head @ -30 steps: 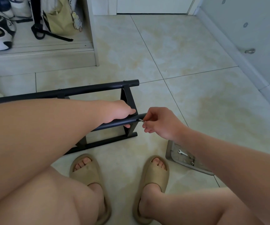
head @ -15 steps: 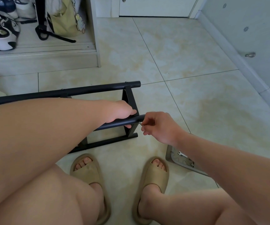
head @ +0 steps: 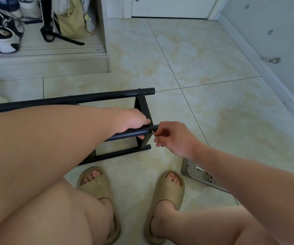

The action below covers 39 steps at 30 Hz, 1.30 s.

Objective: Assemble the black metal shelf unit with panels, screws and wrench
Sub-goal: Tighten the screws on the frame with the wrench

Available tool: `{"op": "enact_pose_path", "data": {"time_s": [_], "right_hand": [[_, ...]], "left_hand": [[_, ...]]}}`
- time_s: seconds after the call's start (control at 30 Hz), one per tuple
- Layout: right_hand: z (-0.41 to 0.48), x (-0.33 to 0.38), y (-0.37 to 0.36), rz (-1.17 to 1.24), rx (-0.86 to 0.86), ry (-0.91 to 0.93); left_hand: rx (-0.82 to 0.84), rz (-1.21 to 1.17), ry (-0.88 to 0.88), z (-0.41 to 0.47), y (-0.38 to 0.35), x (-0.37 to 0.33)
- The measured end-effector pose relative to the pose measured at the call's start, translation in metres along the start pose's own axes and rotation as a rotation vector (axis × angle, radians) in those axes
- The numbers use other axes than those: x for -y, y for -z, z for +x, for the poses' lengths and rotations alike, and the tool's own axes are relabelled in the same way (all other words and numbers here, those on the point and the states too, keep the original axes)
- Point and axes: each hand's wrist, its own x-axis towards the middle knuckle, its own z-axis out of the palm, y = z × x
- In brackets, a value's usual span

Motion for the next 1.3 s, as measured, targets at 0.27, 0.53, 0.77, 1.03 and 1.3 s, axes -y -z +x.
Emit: {"op": "enact_pose_path", "data": {"time_s": [0.27, 0.53, 0.77, 1.03, 1.3], "right_hand": [[0.006, -0.003, -0.008, -0.024, -0.056, 0.004], [0.015, -0.003, -0.011, 0.167, -0.052, -0.067], [0.012, 0.002, -0.014, 0.440, -0.069, -0.157], [0.010, 0.008, -0.018, 0.581, -0.127, -0.229], [0.014, 0.008, -0.009, 0.013, -0.036, -0.064]], "left_hand": [[0.002, -0.003, 0.007, -0.001, 0.001, 0.000], [0.014, -0.017, 0.002, 0.004, 0.001, 0.002], [0.003, -0.019, -0.007, 0.006, 0.002, 0.004], [-0.020, -0.050, -0.015, 0.011, 0.003, 0.003], [0.046, -0.060, 0.002, 0.015, 0.003, 0.011]]}}
